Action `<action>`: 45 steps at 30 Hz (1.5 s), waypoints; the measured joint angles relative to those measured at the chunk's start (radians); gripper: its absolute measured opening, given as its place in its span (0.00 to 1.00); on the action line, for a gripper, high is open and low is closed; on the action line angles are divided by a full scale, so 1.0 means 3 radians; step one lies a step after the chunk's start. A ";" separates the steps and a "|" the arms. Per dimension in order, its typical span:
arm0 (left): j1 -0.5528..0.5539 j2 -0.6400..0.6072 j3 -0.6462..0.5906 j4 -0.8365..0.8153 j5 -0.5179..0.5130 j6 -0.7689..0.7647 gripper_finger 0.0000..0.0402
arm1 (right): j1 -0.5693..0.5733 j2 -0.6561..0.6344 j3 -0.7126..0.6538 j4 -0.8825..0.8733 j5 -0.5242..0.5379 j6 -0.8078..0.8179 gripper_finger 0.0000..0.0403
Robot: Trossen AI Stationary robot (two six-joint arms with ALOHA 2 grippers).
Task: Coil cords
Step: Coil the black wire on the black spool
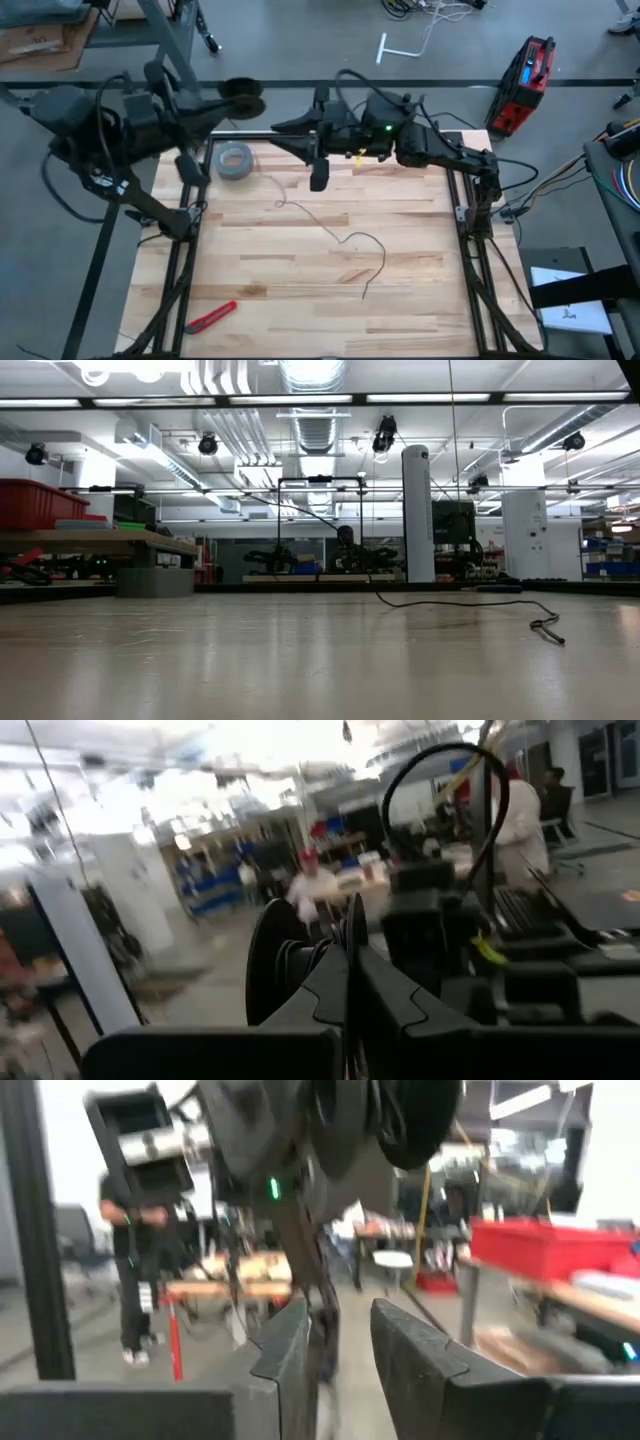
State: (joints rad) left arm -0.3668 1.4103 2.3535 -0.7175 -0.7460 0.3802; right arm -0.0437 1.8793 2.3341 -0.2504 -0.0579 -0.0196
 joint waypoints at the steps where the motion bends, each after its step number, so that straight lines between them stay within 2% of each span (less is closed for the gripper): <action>1: 0.0000 -0.0040 0.0000 -0.0177 0.0000 -0.0158 0.00 | 0.0000 -0.0001 0.0000 -0.0098 0.0043 -0.0010 0.27; 4: 0.0003 -0.0168 0.0010 -0.0735 0.0045 -0.0690 0.00 | 0.0000 -0.0021 0.0045 -0.0385 0.0139 -0.0048 0.29; 10: 0.0026 -0.0221 0.0009 -0.1612 0.0483 -0.1453 0.00 | 0.0011 -0.0062 0.0074 -0.0657 0.0114 0.0123 0.31; 14: 0.0122 -0.0121 0.0008 -0.2228 0.1035 -0.1642 0.00 | 0.0031 -0.0048 0.0072 -0.0876 0.0084 0.0321 0.33; 20: 0.0271 0.0159 0.0004 -0.2805 0.1328 -0.1657 0.00 | 0.0064 -0.0036 0.0071 -0.1665 0.0078 0.0443 0.36; 25: 0.0318 0.0362 0.0005 -0.2800 0.1206 -0.1500 0.00 | 0.0123 -0.0037 0.0061 -0.1981 0.0077 0.0563 0.37; 32: 0.0337 0.0503 0.0004 -0.2560 0.1183 -0.1190 0.00 | 0.0266 -0.0037 0.0028 -0.1712 0.0109 0.0524 0.37; 45: 0.0341 0.0503 0.0006 -0.2013 0.1153 -0.1079 0.00 | 0.0343 -0.0038 0.0027 -0.1579 0.0144 0.0443 0.35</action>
State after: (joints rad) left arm -0.2646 1.5611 2.3553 -1.3215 -0.4001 0.0565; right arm 0.0593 1.8679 2.3421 -0.7242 -0.0147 0.1134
